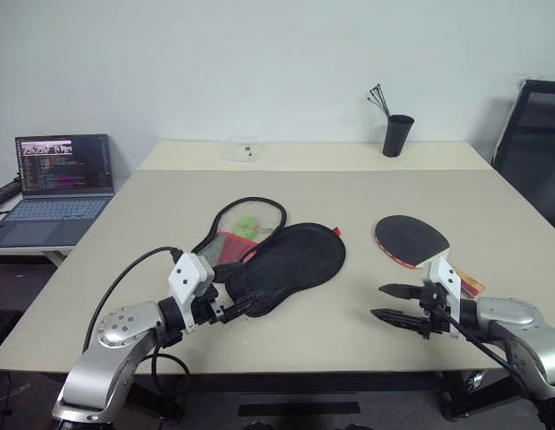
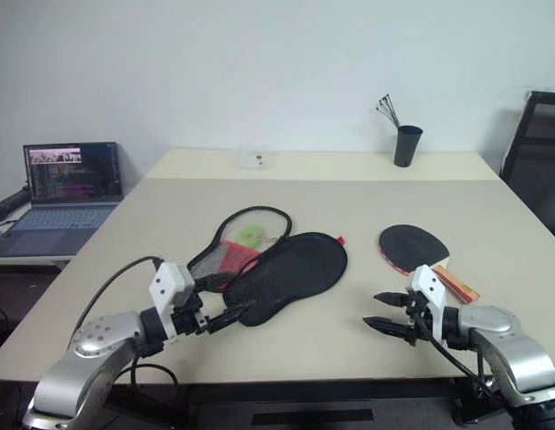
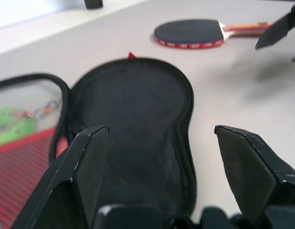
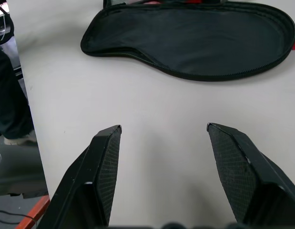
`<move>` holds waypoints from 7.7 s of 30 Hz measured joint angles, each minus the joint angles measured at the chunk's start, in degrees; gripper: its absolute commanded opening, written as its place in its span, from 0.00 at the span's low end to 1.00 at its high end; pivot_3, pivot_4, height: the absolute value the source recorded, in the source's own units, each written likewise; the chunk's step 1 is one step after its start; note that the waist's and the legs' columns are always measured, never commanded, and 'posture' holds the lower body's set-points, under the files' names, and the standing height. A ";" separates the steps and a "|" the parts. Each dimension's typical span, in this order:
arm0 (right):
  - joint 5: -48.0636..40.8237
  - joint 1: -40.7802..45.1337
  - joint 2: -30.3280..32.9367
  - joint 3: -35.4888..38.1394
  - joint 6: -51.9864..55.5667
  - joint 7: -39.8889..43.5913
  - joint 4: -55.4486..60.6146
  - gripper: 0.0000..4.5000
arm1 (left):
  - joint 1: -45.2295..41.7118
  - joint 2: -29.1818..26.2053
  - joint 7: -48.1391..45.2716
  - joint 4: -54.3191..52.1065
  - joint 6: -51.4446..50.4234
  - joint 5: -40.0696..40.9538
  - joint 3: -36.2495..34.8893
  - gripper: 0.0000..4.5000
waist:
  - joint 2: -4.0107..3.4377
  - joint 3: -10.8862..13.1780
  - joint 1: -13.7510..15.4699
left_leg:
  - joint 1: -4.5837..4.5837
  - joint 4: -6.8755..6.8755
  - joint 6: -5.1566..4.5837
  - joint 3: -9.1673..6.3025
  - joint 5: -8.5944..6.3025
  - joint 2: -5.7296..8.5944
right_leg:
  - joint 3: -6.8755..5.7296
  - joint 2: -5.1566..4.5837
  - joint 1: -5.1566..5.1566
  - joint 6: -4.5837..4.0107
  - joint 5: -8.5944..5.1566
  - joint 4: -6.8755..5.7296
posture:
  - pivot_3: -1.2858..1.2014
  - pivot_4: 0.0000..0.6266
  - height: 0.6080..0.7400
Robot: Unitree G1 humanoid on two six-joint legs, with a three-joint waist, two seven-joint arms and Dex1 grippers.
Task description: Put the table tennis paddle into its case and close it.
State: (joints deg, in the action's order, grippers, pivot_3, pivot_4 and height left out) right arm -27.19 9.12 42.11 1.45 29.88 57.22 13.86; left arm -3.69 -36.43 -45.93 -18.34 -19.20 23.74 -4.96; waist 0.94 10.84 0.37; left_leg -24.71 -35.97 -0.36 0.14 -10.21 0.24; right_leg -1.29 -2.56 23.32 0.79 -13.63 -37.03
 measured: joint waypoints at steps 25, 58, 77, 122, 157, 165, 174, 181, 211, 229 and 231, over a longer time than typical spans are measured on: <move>-3.07 14.34 -13.86 -0.84 19.19 -22.97 -0.60 0.69 | -17.79 -5.21 -15.04 17.63 -2.74 4.44 0.34 0.86 | 0.17 0.04 -0.43 | -0.04 -0.04 -0.01 -0.02 0.01 0.01 | -0.02 0.05 0.03 0.03 0.03 -0.03 | 0.52 0.24 1.00; 8.72 23.78 -29.63 -6.62 18.93 -34.55 -17.57 0.69 | -20.70 -9.07 -18.27 20.79 -1.78 2.81 -1.18 0.86 | 0.22 0.01 -0.65 | -0.06 0.01 -0.01 0.09 0.01 -0.08 | 0.21 0.21 0.19 0.08 0.08 -0.10 | 0.52 0.24 1.00; 9.56 21.37 -33.92 -2.58 20.19 -41.29 -16.04 0.99 | -21.64 -8.89 -19.80 22.09 -0.61 1.88 -1.00 0.86 | 0.30 -0.04 -0.67 | -0.04 0.02 -0.02 0.16 0.01 -0.11 | 0.29 0.24 0.21 0.04 0.09 -0.11 | 0.52 0.24 1.00; 22.04 51.49 -16.48 -11.91 -1.48 -12.45 -62.29 0.16 | -18.13 -6.61 -17.11 14.15 -2.14 2.61 0.27 0.86 | 0.34 -0.06 -0.92 | -0.05 0.15 -0.03 0.41 0.00 -0.21 | 0.47 0.39 0.35 0.27 0.27 -0.08 | 0.52 0.24 1.00; 9.44 23.26 -26.37 2.67 32.07 -31.33 -12.29 1.00 | -21.81 -6.00 -19.00 18.57 -1.23 2.20 2.24 0.86 | 0.30 -0.03 -0.67 | -0.08 0.10 -0.03 0.43 0.00 -0.28 | 0.50 0.40 0.41 0.25 0.29 -0.15 | 0.52 0.24 1.00; 8.87 22.73 -28.06 1.83 32.05 -33.65 -12.31 1.00 | -21.85 -6.06 -19.33 18.97 -0.32 2.01 2.24 0.86 | 0.30 -0.03 -0.69 | -0.08 0.10 -0.03 0.43 0.00 -0.28 | 0.50 0.41 0.41 0.24 0.29 -0.16 | 0.52 0.24 1.00; 8.14 23.80 -33.23 -1.09 30.91 -34.25 -13.57 1.00 | -21.85 -6.05 -18.69 18.98 -0.28 1.89 2.23 0.86 | 0.30 -0.03 -0.84 | -0.08 0.10 -0.03 0.42 0.00 -0.28 | 0.50 0.43 0.42 0.25 0.29 -0.17 | 0.52 0.24 1.00; 8.23 24.22 -32.86 -2.71 29.07 -34.73 -14.93 0.59 | -21.81 -6.05 -18.44 18.96 -0.28 1.91 2.23 0.86 | 0.30 -0.03 -0.85 | -0.08 0.10 -0.03 0.41 0.00 -0.28 | 0.49 0.42 0.42 0.25 0.29 -0.16 | 0.52 0.24 1.00; 9.45 31.87 -19.53 -4.78 26.28 -22.89 -26.78 0.44 | -21.72 -5.25 -18.53 18.69 0.71 1.10 2.38 0.86 | 0.31 -0.03 -0.73 | -0.08 0.11 -0.03 0.45 0.00 -0.28 | 0.51 0.44 0.42 0.26 0.30 -0.14 | 0.52 0.24 1.00; 5.78 19.18 -19.63 -5.61 36.42 -28.47 -3.16 0.99 | -21.93 -4.66 -18.76 18.72 0.87 0.49 2.59 0.86 | 0.31 -0.04 -0.53 | -0.10 0.08 -0.03 0.42 0.00 -0.28 | 0.48 0.41 0.41 0.24 0.28 -0.11 | 0.52 0.24 1.00; 5.78 18.31 -17.00 -5.39 36.18 -28.14 -2.02 0.99 | -21.93 -4.68 -18.78 18.73 0.87 0.44 2.59 0.86 | 0.32 -0.04 -0.50 | -0.10 0.08 -0.03 0.42 0.00 -0.28 | 0.48 0.40 0.40 0.17 0.24 -0.09 | 0.52 0.24 1.00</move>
State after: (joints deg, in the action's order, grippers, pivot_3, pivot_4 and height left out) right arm -21.41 27.43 25.11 -3.94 66.06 29.07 11.84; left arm -25.61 -41.11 -64.71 0.39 -18.33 24.19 -2.37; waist 1.25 10.80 -0.13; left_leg -24.81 -35.89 -0.39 0.56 -10.21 -0.04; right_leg -0.81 -2.16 23.72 0.96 -13.39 -37.12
